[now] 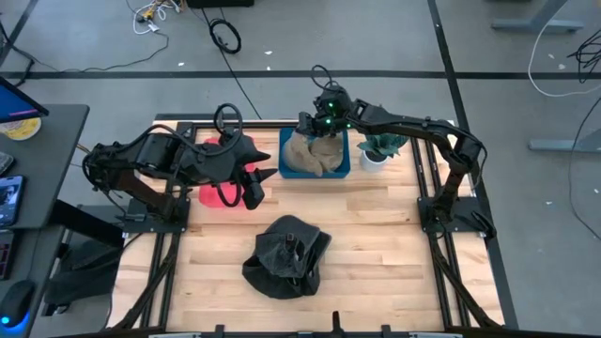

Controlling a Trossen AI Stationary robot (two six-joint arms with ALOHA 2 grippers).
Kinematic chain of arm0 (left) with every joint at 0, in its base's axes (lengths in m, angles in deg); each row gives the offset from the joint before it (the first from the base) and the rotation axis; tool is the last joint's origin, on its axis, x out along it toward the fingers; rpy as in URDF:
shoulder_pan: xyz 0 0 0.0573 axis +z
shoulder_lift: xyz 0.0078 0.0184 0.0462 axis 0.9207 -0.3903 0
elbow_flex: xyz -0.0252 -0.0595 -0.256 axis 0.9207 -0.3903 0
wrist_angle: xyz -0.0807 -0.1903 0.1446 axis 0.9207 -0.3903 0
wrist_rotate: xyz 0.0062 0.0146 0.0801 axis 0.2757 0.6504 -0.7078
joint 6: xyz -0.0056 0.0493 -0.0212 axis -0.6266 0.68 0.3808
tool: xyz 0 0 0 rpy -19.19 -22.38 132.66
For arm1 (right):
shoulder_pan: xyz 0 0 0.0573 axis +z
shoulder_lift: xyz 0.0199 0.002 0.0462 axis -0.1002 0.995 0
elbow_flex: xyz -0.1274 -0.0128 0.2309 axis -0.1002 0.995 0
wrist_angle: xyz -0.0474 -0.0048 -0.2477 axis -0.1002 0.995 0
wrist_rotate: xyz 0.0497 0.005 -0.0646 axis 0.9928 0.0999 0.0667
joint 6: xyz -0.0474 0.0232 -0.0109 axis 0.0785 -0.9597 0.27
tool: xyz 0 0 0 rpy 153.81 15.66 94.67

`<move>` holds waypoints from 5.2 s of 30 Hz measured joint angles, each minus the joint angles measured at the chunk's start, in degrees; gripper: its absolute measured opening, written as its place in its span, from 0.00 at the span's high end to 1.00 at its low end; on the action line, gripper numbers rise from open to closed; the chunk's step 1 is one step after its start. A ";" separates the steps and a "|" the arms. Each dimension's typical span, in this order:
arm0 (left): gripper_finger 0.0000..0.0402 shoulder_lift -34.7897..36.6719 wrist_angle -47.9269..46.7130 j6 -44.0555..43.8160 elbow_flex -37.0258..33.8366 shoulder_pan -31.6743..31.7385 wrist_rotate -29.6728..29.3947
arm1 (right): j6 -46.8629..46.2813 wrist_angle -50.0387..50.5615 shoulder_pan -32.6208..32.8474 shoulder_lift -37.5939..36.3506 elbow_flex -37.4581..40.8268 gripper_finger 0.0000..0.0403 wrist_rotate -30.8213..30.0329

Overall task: Pick & Place hat
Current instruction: Put the brown cap into the blue bin, then put the top black cap into the red bin

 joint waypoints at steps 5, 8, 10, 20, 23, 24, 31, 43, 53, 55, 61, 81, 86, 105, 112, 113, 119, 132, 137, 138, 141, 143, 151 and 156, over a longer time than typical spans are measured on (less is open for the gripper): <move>0.54 0.00 0.00 0.04 0.00 -0.20 0.00 | 0.94 3.41 -0.05 0.01 0.00 1.00 -0.93; 0.54 0.00 -0.01 0.04 0.00 -0.20 0.01 | 1.82 6.24 -0.31 0.01 0.00 1.00 -1.95; 0.54 0.00 0.00 0.04 0.00 -0.20 -0.01 | 2.66 7.34 -0.63 0.01 0.00 1.00 -2.60; 0.54 0.00 -0.02 -0.03 0.00 -0.22 -0.01 | 6.49 13.50 -3.04 0.01 0.00 1.00 -6.10; 0.54 0.00 0.00 -0.03 0.00 -0.22 -0.01 | 7.46 15.92 -2.93 0.01 0.00 1.00 -7.78; 0.54 0.00 -0.02 -0.01 0.00 -0.22 -0.01 | 7.98 16.73 -2.80 0.01 0.00 1.00 -8.16; 0.54 0.00 -0.02 -0.01 0.00 -0.20 -0.01 | 10.93 20.68 -2.27 0.03 0.04 1.00 -12.38; 0.54 0.00 0.00 -0.44 0.00 -0.20 -0.01 | 8.37 19.15 -2.93 0.07 8.00 1.00 -12.10; 0.54 0.00 0.00 -0.88 0.00 -0.20 -0.01 | 8.01 18.15 -3.02 0.07 10.18 1.00 -15.61; 0.54 0.00 0.00 -0.88 0.00 -0.21 0.02 | 8.06 18.31 -3.15 0.07 10.60 1.00 -16.22; 0.54 0.00 0.00 -0.90 0.00 -0.20 0.02 | 8.99 17.59 -3.32 0.07 10.84 0.95 -17.23; 0.54 0.00 0.00 -0.64 0.00 -0.20 0.02 | 20.21 28.84 -3.93 -0.32 -0.96 0.27 -14.47; 0.54 0.00 0.00 -0.44 -0.02 -0.20 0.02 | 32.79 31.19 -3.96 -0.34 -4.11 0.29 -15.34; 0.54 0.00 -0.42 1.52 -0.03 0.13 0.01 | 35.16 51.87 9.15 -15.37 -20.31 0.84 -14.95; 0.54 0.00 -4.35 0.73 -0.04 0.13 1.31 | 29.03 49.87 23.87 -20.07 -15.14 0.96 -15.00; 0.54 0.00 -5.04 0.20 -0.11 0.13 2.50 | 27.96 49.08 25.75 -20.40 -13.51 0.96 -15.63; 0.54 -0.90 -6.08 4.05 -4.00 -1.46 12.98 | 23.02 42.63 32.81 -20.92 -2.33 0.99 -19.19; 0.54 -11.17 -3.58 8.80 -15.60 -12.72 25.57 | 19.95 32.99 35.04 -20.91 6.40 0.94 -14.73; 0.54 -16.59 0.05 11.33 -15.61 -16.62 25.52 | 20.49 32.82 35.04 -20.91 6.39 0.94 -14.70; 0.54 -17.61 0.26 11.85 -15.61 -17.15 25.52 | 20.50 32.78 35.04 -20.91 6.38 0.94 -14.70; 0.54 -20.50 0.17 12.20 -15.61 -18.03 25.59 | 20.50 32.77 35.02 -20.91 6.38 0.94 -14.70; 0.52 -22.24 0.29 12.42 -15.60 -17.97 25.53 | 20.50 32.64 35.01 -20.91 6.40 0.94 -14.69; 0.33 -27.91 1.11 16.62 -15.58 -17.97 25.08 | 20.50 32.35 35.06 -20.91 6.40 0.94 -14.67; 0.24 -30.60 0.71 19.48 -15.58 -17.95 23.05 | 20.50 32.06 35.06 -20.91 6.40 0.94 -14.68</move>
